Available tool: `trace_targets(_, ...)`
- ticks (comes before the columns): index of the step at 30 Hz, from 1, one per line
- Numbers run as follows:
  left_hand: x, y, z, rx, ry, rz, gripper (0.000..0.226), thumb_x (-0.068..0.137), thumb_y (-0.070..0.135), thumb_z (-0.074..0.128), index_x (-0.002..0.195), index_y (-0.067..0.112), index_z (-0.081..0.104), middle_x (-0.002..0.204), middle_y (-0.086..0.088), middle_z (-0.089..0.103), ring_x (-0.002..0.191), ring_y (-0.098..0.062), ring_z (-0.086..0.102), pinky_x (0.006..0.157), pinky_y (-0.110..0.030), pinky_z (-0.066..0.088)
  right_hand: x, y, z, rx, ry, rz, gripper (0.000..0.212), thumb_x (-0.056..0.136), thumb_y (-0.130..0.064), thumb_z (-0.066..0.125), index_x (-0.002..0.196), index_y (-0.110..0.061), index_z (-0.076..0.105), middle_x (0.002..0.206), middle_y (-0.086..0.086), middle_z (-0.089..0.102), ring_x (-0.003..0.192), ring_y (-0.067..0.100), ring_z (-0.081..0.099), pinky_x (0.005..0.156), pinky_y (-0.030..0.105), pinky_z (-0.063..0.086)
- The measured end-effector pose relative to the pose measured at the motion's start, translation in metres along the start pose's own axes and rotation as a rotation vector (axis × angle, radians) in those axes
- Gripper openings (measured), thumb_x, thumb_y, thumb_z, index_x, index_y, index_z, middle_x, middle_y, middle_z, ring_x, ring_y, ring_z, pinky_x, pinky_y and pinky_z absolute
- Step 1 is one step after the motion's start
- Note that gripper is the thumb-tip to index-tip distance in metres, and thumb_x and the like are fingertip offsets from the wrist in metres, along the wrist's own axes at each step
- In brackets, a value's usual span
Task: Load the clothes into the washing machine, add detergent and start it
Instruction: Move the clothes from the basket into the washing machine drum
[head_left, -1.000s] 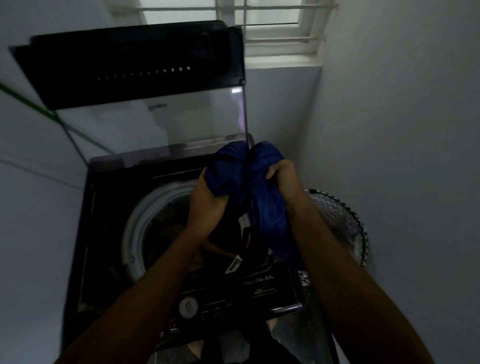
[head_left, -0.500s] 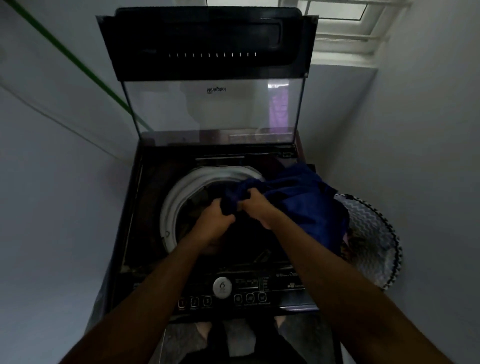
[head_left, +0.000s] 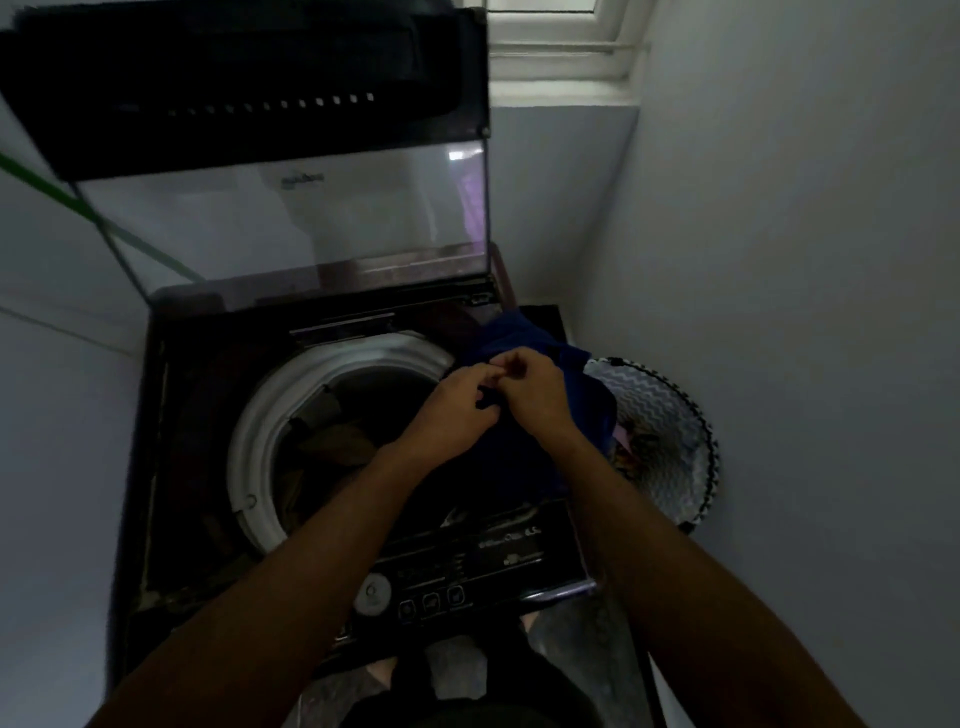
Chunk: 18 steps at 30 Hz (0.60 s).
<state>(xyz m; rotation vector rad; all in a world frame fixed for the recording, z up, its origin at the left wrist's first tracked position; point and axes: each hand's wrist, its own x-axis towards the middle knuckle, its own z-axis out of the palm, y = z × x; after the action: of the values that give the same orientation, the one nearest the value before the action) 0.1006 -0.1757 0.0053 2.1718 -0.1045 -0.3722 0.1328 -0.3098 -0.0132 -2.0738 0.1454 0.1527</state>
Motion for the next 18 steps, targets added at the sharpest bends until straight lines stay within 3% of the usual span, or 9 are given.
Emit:
trace_targets(4, 0.024, 0.021, 0.027, 0.134, -0.055, 0.093, 0.056, 0.085, 0.011, 0.067, 0.137, 0.023, 0.05, 0.125, 0.0, 0.052, 0.111, -0.015, 0.051, 0.091, -0.024, 0.041, 0.004, 0.022, -0.028, 0.048, 0.058, 0.019, 0.015, 0.08, -0.004, 0.059, 0.088, -0.013, 0.068, 0.088, 0.002, 0.069, 0.081, 0.015, 0.065, 0.07, 0.03, 0.056)
trace_targets(9, 0.045, 0.033, 0.051, 0.303, -0.077, 0.16, 0.063, 0.08, 0.024, 0.076, 0.137, 0.03, 0.048, 0.139, 0.0, 0.044, 0.128, -0.024, 0.037, 0.107, -0.043, 0.038, 0.013, 0.05, -0.056, 0.042, 0.106, 0.159, 0.014, 0.081, -0.011, 0.062, 0.094, -0.012, 0.067, 0.087, -0.002, 0.066, 0.078, 0.009, 0.06, 0.066, 0.022, 0.047)
trace_targets(12, 0.055, 0.04, 0.063, 0.488, -0.108, 0.207, 0.075, 0.075, 0.045, 0.077, 0.141, 0.034, 0.043, 0.151, 0.002, 0.033, 0.14, -0.025, 0.023, 0.115, -0.044, 0.025, 0.013, 0.075, -0.064, 0.077, 0.104, 0.334, 0.02, 0.082, -0.021, 0.059, 0.096, -0.008, 0.066, 0.092, 0.008, 0.068, 0.087, 0.024, 0.065, 0.072, 0.038, 0.052)
trace_targets(13, 0.057, 0.04, 0.068, 0.53, -0.134, 0.209, 0.082, 0.073, 0.052, 0.077, 0.143, 0.035, 0.039, 0.154, 0.002, 0.028, 0.144, -0.024, 0.017, 0.117, -0.045, 0.018, 0.01, 0.083, -0.065, 0.08, 0.105, 0.387, 0.024, 0.085, -0.025, 0.058, 0.097, -0.006, 0.066, 0.096, 0.011, 0.069, 0.092, 0.029, 0.065, 0.075, 0.04, 0.052)
trace_targets(15, 0.061, 0.039, 0.077, 0.59, -0.211, 0.187, 0.093, 0.07, 0.061, 0.074, 0.148, 0.036, 0.03, 0.158, 0.003, 0.021, 0.148, -0.022, 0.007, 0.119, -0.047, 0.007, 0.001, 0.094, -0.065, 0.147, 0.114, 0.526, 0.041, 0.093, -0.039, 0.056, 0.119, -0.007, 0.061, 0.12, 0.011, 0.065, 0.109, 0.032, 0.06, 0.082, 0.034, 0.049)
trace_targets(16, 0.061, 0.037, 0.081, 0.623, -0.253, 0.174, 0.096, 0.07, 0.064, 0.073, 0.149, 0.035, 0.027, 0.159, 0.003, 0.019, 0.149, -0.021, 0.004, 0.119, -0.047, 0.001, -0.003, 0.098, -0.063, 0.259, 0.097, 0.642, 0.056, 0.093, -0.048, 0.055, 0.134, -0.009, 0.053, 0.132, 0.01, 0.058, 0.117, 0.032, 0.056, 0.083, 0.032, 0.046)
trace_targets(18, 0.06, 0.035, 0.089, 0.696, -0.302, 0.172, 0.097, 0.071, 0.066, 0.07, 0.15, 0.035, 0.023, 0.159, 0.004, 0.019, 0.149, -0.019, 0.001, 0.119, -0.048, -0.008, -0.014, 0.1, -0.058, 0.583, -0.014, 0.838, 0.074, 0.09, -0.062, 0.052, 0.145, -0.014, 0.041, 0.145, 0.01, 0.047, 0.127, 0.032, 0.049, 0.085, 0.035, 0.044)
